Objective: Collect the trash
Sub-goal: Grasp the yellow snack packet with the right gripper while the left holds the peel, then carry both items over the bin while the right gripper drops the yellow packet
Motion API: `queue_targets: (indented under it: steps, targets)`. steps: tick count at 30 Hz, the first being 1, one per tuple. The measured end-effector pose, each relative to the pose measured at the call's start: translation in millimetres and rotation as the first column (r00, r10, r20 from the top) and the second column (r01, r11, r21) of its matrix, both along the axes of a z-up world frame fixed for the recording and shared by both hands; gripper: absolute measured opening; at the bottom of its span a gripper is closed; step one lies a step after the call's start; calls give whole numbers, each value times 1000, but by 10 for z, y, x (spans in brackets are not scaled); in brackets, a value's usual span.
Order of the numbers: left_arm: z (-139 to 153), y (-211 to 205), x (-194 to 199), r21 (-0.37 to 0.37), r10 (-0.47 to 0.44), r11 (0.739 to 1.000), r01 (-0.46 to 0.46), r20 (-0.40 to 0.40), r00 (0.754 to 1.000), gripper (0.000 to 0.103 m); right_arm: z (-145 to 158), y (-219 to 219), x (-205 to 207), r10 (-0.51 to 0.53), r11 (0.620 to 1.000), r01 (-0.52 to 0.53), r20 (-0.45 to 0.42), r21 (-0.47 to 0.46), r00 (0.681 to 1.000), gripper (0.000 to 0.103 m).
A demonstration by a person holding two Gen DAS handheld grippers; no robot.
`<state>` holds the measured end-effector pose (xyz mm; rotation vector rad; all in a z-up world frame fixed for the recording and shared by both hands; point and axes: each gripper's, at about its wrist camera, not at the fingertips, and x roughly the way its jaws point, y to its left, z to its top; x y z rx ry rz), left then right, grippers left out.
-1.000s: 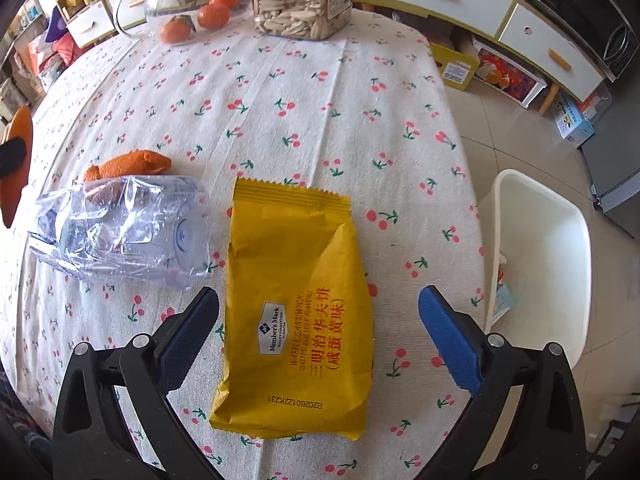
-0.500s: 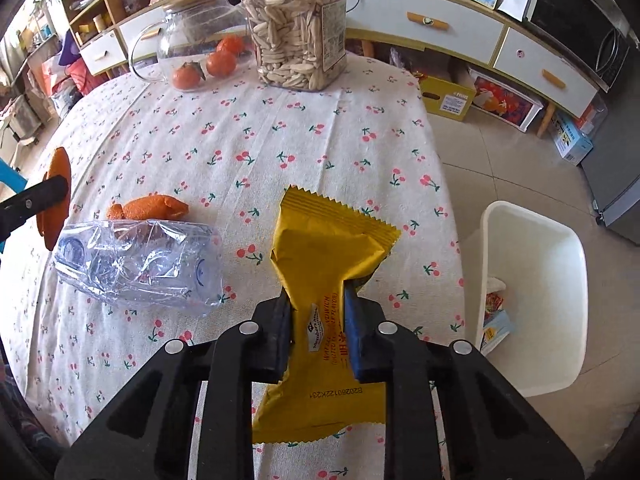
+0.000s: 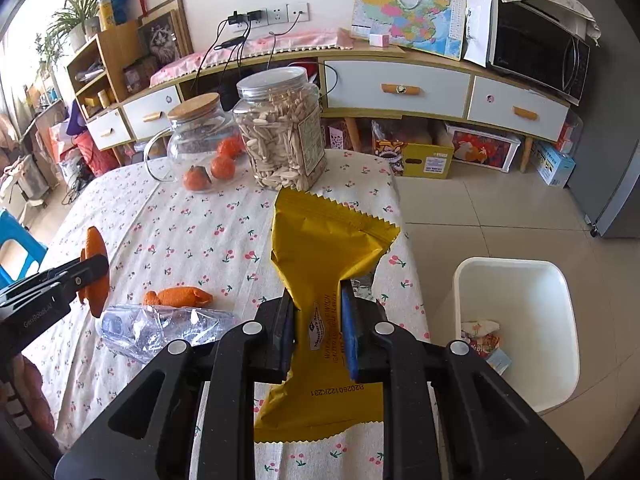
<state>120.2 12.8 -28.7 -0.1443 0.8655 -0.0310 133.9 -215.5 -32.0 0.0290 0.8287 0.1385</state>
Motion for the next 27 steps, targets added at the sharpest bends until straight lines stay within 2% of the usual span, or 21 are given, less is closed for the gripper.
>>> queue_targets:
  steps: [8,16,21,27]
  targets:
    - [83,-248,-84,22,12,1000,-13,38,999,24,142,-173,-66,-78,997,77,67,10,995,19]
    - [197,-562,-119,31,-25,999,23,73,997,24,243,-395,-151,-157,987,160,128,-12,979,20]
    - [208,-771,-124,34,-58,998,55,74,996,24,304,-636,-189,-222,972,231,172,-38,960,20]
    - [215,-1030,-109,42,-101,994,98,72,992,24,319,-1053,-191,-334,936,350,197,-51,922,21]
